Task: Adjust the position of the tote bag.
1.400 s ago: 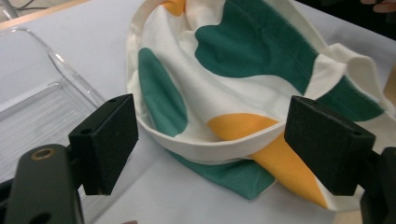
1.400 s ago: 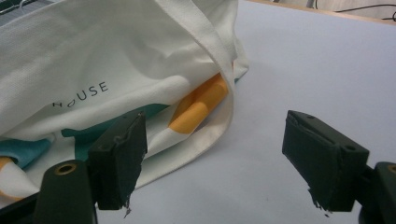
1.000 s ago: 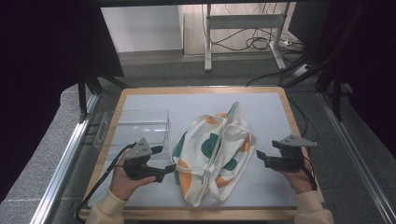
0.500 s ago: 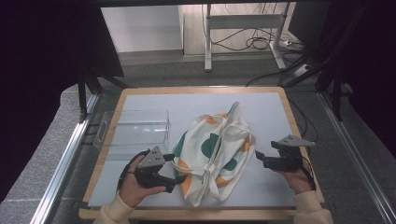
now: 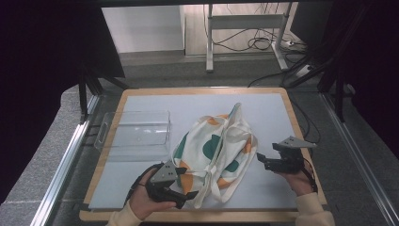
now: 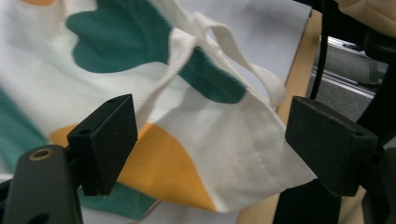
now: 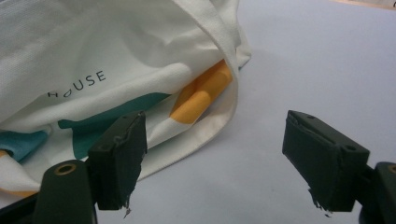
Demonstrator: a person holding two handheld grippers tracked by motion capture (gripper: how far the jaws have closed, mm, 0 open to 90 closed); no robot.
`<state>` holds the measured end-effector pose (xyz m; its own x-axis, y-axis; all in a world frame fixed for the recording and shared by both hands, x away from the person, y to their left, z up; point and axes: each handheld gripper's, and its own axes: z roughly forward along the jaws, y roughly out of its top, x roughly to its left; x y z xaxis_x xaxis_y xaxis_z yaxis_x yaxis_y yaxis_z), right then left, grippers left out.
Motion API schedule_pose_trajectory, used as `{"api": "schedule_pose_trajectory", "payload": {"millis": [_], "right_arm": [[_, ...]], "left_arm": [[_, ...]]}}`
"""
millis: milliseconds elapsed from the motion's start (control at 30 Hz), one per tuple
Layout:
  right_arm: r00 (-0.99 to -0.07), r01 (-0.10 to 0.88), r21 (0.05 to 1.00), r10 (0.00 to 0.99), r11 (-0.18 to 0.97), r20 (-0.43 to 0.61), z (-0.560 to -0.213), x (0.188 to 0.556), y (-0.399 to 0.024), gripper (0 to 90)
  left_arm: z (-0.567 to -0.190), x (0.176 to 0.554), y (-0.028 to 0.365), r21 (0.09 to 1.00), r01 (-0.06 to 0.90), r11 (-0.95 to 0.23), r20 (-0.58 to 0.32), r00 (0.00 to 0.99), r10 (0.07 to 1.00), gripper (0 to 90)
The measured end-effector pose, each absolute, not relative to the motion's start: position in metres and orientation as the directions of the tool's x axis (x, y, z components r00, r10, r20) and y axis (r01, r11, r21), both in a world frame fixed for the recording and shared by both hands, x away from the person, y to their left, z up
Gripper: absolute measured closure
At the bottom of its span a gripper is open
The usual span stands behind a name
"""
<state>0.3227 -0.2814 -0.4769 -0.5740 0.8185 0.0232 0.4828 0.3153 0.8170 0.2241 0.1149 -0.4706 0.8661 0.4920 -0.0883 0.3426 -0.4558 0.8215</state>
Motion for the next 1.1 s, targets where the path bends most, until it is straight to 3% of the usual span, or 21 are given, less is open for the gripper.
{"api": "schedule_pose_trajectory", "payload": {"millis": [167,433,533,733,900,1100], "right_arm": [[-0.572,0.486,0.816,0.82,0.314,0.025,-0.477,0.323,-0.282,22.1],[-0.571,0.489,0.814,0.82,0.312,0.029,-0.478,0.323,-0.281,21.9],[-0.573,0.488,0.814,0.819,0.314,0.028,-0.478,0.323,-0.28,21.8],[-0.574,0.491,0.812,0.819,0.315,0.029,-0.479,0.323,-0.279,21.6],[-0.569,0.49,0.815,0.822,0.311,0.028,-0.479,0.323,-0.28,21.5],[-0.569,0.489,0.816,0.822,0.31,0.029,-0.478,0.323,-0.281,21.5]], "left_arm": [[-0.478,0.218,0.106,0.819,0.329,-0.471,-0.091,0.884,0.459,15.1],[-0.492,0.208,0.093,0.796,0.292,-0.53,-0.053,0.906,0.419,2.7],[-0.496,0.206,0.09,0.791,0.28,-0.544,-0.041,0.911,0.409,2.0],[-0.506,0.205,0.082,0.769,0.274,-0.577,-0.012,0.91,0.415,3.6],[-0.509,0.209,0.086,0.775,0.282,-0.565,0.0,0.894,0.447,12.9],[-0.506,0.215,0.096,0.786,0.304,-0.537,-0.052,0.899,0.434,20.1]]}}
